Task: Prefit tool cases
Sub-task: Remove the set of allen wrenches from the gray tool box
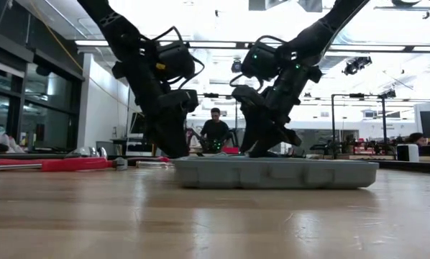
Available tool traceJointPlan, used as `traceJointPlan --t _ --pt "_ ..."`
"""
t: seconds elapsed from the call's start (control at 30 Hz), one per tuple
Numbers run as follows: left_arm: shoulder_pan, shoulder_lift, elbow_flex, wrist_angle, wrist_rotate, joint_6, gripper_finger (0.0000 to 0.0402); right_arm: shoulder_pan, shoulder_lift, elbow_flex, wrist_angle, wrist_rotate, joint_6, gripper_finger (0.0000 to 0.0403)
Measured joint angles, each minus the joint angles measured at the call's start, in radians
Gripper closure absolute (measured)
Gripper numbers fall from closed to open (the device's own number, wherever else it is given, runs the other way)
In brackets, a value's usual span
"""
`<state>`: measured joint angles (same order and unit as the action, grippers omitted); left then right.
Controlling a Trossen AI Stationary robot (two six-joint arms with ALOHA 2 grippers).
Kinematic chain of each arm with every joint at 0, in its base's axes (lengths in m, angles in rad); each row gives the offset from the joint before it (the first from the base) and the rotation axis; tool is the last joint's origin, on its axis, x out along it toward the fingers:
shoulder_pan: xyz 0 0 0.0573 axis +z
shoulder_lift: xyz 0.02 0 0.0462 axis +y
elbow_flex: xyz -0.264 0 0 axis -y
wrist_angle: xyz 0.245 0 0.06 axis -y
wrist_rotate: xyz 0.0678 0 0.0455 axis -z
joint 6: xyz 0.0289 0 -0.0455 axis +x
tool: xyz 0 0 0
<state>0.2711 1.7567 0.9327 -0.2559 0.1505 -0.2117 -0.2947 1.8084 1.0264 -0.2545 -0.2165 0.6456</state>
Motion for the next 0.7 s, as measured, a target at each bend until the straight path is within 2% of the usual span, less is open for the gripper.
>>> traceJointPlan --t 0.23,0.43,0.7 --pt "-0.011 0.005 -0.005 0.083 -0.009 -0.038 0.0193 0.000 0.032 0.000 0.010 -0.009 0.000 0.0285" --pt "-0.011 0.009 -0.005 0.089 -0.012 -0.056 0.0193 0.010 0.064 0.004 0.029 -0.043 0.000 0.0285" --pt "-0.011 0.073 -0.002 0.107 -0.005 -0.063 0.0193 0.021 0.072 -0.003 0.188 -0.179 0.040 0.0285"
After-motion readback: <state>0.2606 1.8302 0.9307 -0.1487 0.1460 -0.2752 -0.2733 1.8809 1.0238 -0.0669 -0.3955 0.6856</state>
